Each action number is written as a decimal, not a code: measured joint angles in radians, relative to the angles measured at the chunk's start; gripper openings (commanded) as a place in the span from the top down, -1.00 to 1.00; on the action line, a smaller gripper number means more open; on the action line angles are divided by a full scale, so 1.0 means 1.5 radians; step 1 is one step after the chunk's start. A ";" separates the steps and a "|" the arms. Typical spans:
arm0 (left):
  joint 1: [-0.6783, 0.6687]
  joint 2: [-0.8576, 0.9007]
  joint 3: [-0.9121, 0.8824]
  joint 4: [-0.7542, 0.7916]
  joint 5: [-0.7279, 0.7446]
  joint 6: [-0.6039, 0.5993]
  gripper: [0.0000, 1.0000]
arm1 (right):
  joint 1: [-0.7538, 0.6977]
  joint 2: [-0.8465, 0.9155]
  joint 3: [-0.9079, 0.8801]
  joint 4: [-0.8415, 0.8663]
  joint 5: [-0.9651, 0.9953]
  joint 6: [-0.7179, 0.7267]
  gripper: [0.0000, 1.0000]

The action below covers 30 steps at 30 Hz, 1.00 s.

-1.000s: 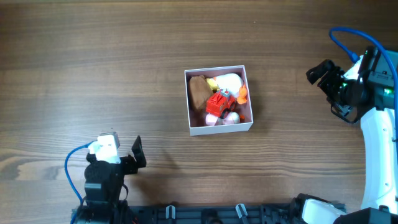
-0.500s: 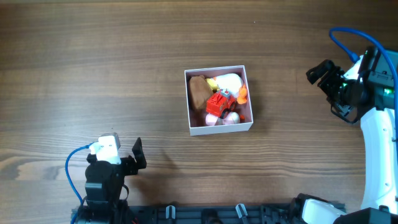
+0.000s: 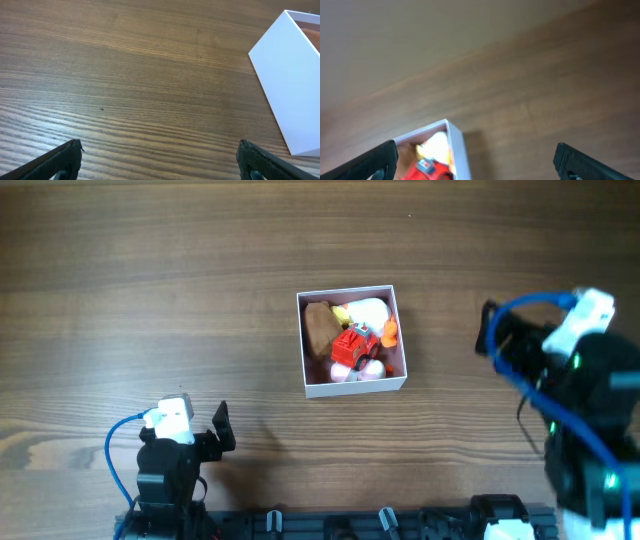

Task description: Pack container

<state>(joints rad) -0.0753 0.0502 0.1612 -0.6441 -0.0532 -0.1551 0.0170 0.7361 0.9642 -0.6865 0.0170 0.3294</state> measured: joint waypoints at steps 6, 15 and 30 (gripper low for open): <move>0.000 -0.002 0.000 0.000 0.000 0.000 -1.00 | 0.000 -0.223 -0.264 0.069 0.007 -0.061 -0.99; 0.000 -0.002 0.000 0.000 0.000 0.000 -1.00 | -0.032 -0.441 -0.451 0.100 -0.001 -0.067 -0.99; 0.000 -0.002 0.000 0.000 0.000 0.000 -0.99 | -0.036 -0.477 -0.538 0.110 -0.001 -0.062 -0.99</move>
